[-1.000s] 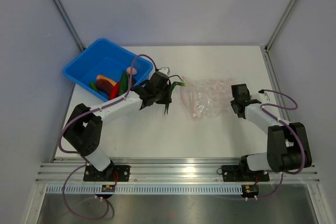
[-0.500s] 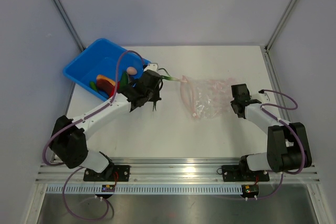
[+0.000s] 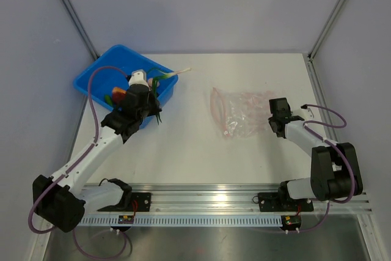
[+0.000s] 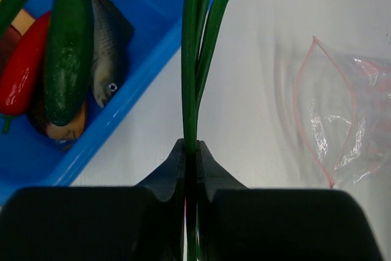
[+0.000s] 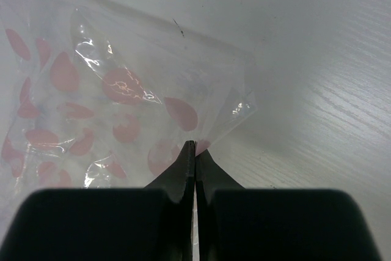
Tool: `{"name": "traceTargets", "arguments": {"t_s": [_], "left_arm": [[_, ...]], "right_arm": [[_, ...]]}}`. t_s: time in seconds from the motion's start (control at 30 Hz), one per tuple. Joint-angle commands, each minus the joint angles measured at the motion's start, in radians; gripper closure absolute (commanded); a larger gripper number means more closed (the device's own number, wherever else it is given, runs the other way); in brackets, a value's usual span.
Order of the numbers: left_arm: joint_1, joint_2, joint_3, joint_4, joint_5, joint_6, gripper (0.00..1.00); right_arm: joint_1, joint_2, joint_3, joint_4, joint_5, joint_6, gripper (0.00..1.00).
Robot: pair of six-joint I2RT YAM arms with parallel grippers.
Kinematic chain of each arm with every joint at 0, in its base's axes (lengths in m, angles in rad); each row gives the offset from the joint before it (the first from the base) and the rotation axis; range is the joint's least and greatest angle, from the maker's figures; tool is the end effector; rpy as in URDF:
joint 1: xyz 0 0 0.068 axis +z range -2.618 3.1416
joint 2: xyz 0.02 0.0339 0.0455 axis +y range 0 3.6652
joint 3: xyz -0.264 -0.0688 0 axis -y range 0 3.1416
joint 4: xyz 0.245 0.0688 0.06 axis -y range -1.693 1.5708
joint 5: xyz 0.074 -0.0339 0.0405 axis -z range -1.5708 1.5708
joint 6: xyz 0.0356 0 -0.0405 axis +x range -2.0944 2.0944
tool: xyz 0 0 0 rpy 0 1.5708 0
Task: Open the zip-top bag and remove the fake food
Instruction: Place the fake vegetable in the bin.
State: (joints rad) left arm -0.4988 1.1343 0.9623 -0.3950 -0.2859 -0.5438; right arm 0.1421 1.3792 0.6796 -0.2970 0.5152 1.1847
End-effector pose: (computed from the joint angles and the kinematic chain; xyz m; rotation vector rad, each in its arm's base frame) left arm 0.2255 -0.1114 0.3118 -0.2153 2.1173 -0.3150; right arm 0.2528 0.0184 0.1727 1.3479 1.9748 -0.0614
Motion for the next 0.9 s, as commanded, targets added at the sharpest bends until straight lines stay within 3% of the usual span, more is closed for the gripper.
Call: {"name": "traceTargets", "arguments": {"t_s": [0.0, 0.37, 0.73, 0.87], "left_arm": [[0.080, -0.070, -0.066, 0.097, 0.085, -0.053, 1.00], [0.304, -0.114, -0.151, 0.111, 0.111, -0.223, 1.00], [0.382, -0.074, -0.185, 0.179, 0.108, -0.266, 1.00], [0.420, -0.018, -0.188, 0.238, 0.198, -0.265, 0.99]], "right_arm": [[0.001, -0.002, 0.028, 0.002, 0.042, 0.006, 1.00], [0.001, -0.006, 0.023, 0.010, 0.036, 0.006, 1.00], [0.001, 0.001, 0.021, 0.019, 0.023, 0.004, 1.00], [0.001, -0.006, 0.018, 0.018, 0.022, 0.007, 1.00]]}}
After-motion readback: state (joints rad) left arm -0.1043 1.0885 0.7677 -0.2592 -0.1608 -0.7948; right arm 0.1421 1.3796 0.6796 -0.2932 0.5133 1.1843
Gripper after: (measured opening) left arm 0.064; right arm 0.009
